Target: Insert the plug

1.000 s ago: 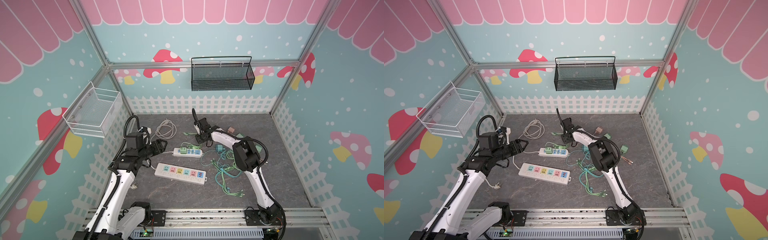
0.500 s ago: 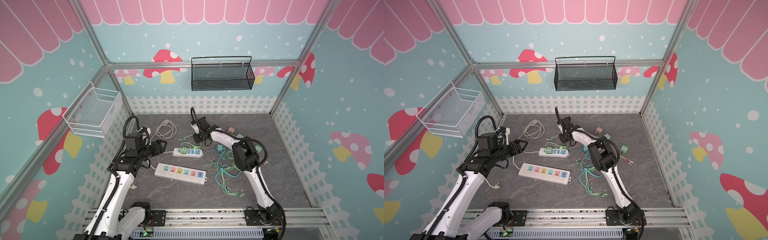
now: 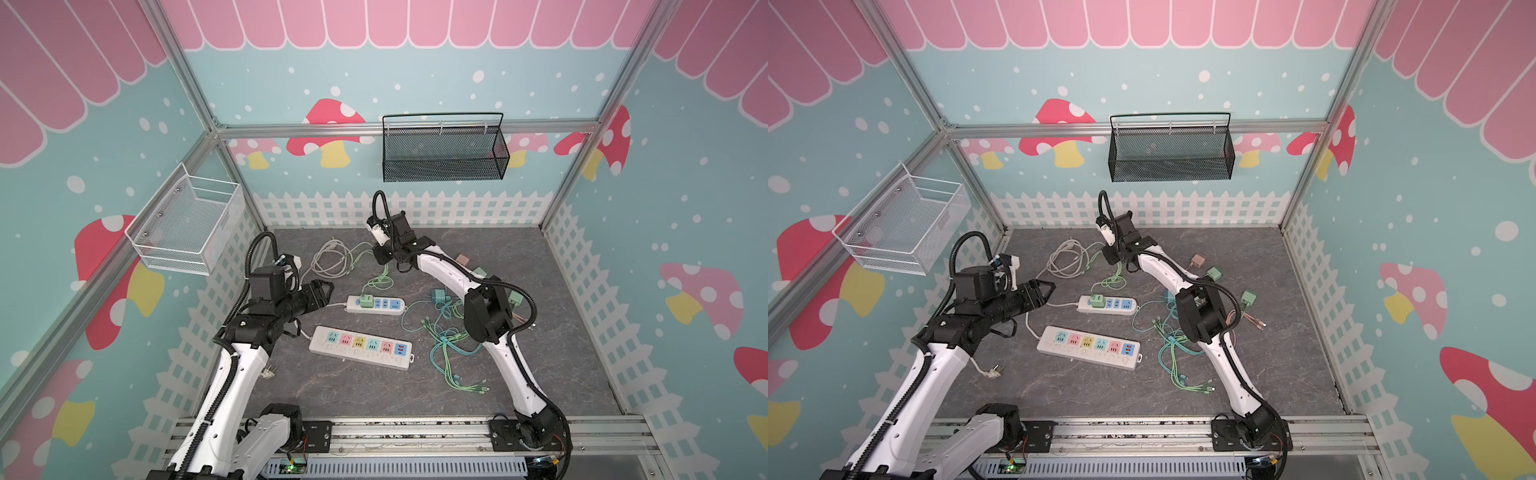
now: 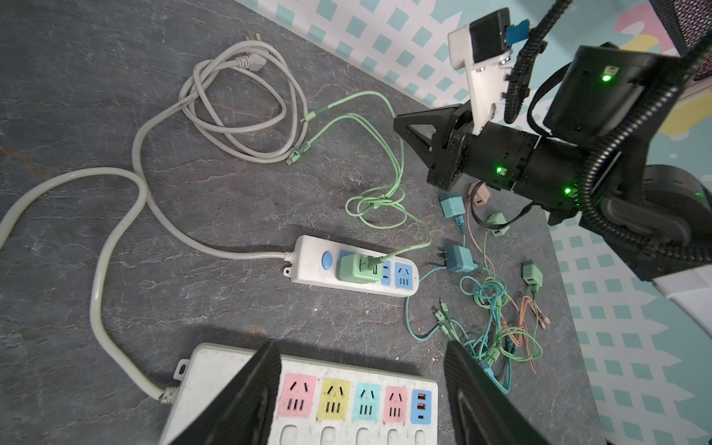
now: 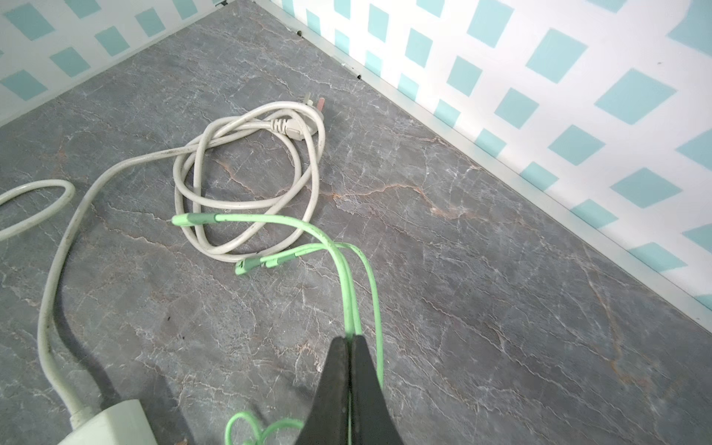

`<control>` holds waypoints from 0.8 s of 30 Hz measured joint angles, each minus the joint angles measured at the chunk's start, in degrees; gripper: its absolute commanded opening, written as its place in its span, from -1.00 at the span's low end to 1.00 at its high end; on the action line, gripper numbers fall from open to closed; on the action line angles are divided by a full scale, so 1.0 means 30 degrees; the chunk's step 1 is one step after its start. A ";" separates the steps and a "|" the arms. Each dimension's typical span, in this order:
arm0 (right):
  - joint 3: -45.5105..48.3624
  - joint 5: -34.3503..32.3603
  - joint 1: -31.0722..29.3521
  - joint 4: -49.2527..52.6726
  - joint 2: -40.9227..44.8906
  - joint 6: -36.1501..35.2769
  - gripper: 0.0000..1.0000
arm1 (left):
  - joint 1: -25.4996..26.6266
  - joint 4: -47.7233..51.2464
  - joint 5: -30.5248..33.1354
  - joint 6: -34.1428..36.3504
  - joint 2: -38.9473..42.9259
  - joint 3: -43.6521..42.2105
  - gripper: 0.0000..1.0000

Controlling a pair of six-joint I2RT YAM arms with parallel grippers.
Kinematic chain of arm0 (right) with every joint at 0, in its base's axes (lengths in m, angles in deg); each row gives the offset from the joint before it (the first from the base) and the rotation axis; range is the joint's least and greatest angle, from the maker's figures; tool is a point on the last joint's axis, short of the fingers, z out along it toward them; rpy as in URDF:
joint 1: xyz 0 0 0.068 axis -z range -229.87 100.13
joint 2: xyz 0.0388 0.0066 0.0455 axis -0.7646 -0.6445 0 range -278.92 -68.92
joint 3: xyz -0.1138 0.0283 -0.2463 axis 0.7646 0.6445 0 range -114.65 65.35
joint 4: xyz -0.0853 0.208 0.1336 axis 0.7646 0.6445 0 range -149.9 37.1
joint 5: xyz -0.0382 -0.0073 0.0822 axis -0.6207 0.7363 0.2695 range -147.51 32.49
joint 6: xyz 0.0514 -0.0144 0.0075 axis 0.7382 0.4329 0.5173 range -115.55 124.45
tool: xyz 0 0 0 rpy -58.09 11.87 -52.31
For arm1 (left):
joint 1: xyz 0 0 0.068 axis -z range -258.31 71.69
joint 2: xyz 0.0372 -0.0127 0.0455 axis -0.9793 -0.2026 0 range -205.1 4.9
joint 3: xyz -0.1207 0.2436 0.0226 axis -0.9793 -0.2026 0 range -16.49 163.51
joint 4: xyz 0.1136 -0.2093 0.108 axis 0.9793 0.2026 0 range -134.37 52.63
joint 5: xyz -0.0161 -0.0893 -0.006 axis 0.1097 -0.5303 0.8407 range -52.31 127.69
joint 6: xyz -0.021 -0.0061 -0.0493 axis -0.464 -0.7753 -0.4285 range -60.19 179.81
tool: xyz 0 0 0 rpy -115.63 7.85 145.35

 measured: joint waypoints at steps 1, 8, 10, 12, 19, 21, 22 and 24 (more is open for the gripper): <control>0.0000 0.0087 -0.0007 -0.0189 -0.0233 -0.0051 -1.00 | 0.0000 0.0000 0.0007 0.0000 0.0007 0.0000 0.34; -0.1464 0.0131 -0.0015 -0.0321 -0.2608 -0.0299 -0.75 | 0.0000 0.0000 0.0058 0.0000 0.0051 0.0000 0.35; -0.1472 0.0029 -0.0022 0.0022 -0.2674 -0.0437 -0.57 | 0.0000 0.0000 0.0058 -0.0007 0.0117 0.0000 0.35; -0.1464 -0.0204 -0.0015 0.0240 -0.2594 -0.0510 -0.44 | 0.0000 0.0000 0.0051 -0.0007 0.0197 0.0000 0.35; 0.0554 -0.1217 0.0022 0.0729 -0.0328 -0.0823 0.21 | 0.0000 0.0000 0.0029 0.0000 0.0255 0.0000 0.38; 0.0619 -0.1457 0.0095 0.1005 0.0466 -0.0933 0.26 | 0.0000 0.0000 0.0022 -0.0007 0.0248 0.0000 0.39; 0.0619 -0.1574 0.0131 0.1137 0.0801 -0.0940 0.27 | 0.0000 0.0000 0.0015 -0.0007 0.0248 0.0000 0.40; 0.0641 -0.1814 0.0255 0.1523 0.1632 -0.0911 0.30 | 0.0000 -0.0007 -0.0029 -0.0015 0.0248 0.0000 0.41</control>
